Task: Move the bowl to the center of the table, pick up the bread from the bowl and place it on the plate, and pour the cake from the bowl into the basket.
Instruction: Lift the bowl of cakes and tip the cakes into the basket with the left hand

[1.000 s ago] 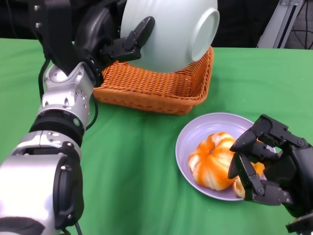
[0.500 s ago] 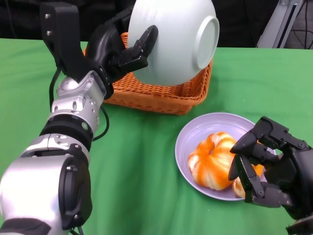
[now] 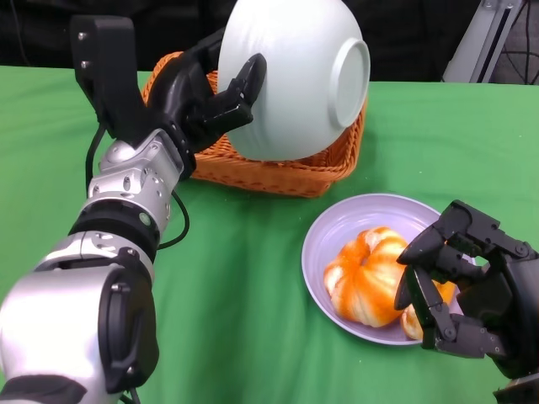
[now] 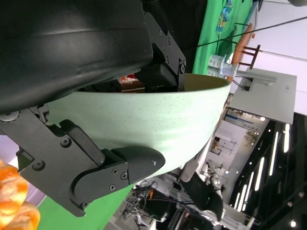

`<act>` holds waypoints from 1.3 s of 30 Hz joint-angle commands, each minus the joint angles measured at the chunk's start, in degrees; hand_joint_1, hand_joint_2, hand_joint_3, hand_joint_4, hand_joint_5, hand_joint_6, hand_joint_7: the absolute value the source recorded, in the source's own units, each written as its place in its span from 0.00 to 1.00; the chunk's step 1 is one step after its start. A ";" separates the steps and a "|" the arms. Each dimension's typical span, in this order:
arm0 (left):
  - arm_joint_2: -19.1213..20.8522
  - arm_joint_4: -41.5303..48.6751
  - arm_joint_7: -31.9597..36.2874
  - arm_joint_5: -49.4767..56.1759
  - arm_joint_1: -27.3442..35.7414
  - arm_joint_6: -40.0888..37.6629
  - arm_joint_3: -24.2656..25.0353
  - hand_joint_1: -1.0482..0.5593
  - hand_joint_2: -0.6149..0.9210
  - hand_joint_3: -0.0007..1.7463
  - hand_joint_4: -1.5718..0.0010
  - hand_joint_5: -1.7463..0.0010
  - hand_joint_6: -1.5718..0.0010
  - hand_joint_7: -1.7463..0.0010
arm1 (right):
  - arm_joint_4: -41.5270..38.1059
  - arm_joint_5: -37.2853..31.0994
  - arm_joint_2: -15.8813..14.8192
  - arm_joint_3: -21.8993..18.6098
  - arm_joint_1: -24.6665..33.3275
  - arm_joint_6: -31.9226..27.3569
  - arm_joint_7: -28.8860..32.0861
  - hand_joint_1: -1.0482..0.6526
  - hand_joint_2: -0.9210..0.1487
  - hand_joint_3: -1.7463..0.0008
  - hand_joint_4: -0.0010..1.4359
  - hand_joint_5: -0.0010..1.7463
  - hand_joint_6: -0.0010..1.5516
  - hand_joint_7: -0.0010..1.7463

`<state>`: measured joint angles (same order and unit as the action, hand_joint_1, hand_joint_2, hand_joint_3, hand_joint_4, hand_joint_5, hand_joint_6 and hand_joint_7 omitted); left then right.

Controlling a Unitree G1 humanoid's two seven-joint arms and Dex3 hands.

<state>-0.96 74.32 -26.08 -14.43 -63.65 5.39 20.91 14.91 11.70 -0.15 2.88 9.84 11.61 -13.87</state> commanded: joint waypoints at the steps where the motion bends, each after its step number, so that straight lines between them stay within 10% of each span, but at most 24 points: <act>1: 0.26 -0.22 -1.23 -2.32 -2.10 -1.21 1.91 0.55 0.69 0.78 0.43 0.00 0.49 0.06 | 0.01 0.17 -0.21 -0.27 0.20 1.03 0.02 0.57 0.43 0.33 0.52 0.95 0.43 0.79; 39: -0.70 0.01 -2.73 -8.90 -5.27 -9.24 8.96 0.53 0.69 0.78 0.42 0.00 0.52 0.00 | -3.70 -3.02 -0.17 0.45 -0.89 6.43 0.05 0.56 0.44 0.33 0.51 0.95 0.42 0.82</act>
<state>-1.92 74.41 -28.38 -21.88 -66.67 -3.76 29.17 11.35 8.63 -0.15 3.32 9.40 16.99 -13.93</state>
